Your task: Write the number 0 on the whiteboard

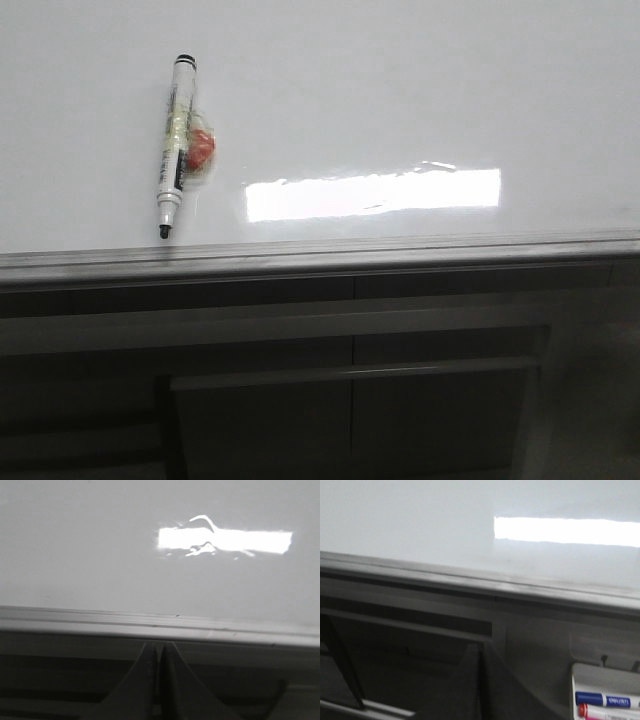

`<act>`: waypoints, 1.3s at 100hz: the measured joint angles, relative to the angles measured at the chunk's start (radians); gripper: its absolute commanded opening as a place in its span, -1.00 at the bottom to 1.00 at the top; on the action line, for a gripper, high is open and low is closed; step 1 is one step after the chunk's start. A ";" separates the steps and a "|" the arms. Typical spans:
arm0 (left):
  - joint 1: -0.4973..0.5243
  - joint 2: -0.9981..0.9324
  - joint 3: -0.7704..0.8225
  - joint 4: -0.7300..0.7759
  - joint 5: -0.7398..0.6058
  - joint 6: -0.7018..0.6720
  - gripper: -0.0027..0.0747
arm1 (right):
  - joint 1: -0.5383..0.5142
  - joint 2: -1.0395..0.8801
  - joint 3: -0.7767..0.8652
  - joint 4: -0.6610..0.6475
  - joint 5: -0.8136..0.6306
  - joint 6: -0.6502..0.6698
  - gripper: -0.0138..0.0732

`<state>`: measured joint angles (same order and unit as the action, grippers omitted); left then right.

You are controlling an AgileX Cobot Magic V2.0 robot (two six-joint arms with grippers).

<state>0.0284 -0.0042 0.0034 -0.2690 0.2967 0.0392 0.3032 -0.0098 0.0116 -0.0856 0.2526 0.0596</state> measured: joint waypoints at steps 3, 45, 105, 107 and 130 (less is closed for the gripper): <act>0.000 0.000 0.000 -0.090 -0.011 0.000 -0.98 | 0.000 0.000 0.000 0.009 -0.033 0.000 -0.84; -0.001 0.000 0.000 -0.724 -0.104 0.007 -0.98 | 0.000 0.000 0.000 0.346 -0.344 0.000 -0.84; -0.132 0.542 -0.626 -0.420 0.366 0.773 -0.20 | 0.000 0.203 -0.262 0.280 -0.120 0.000 0.06; -0.146 0.568 -0.645 -0.379 0.373 0.761 -0.20 | 0.000 0.214 -0.263 0.278 -0.118 0.000 0.06; -0.437 0.846 -0.877 0.202 0.542 0.378 -0.19 | 0.000 0.269 -0.263 0.276 -0.095 0.000 0.06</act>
<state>-0.4090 0.8422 -0.8739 -0.0674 0.8390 0.4177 0.3032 0.2590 -0.2517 0.1904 0.1578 0.0596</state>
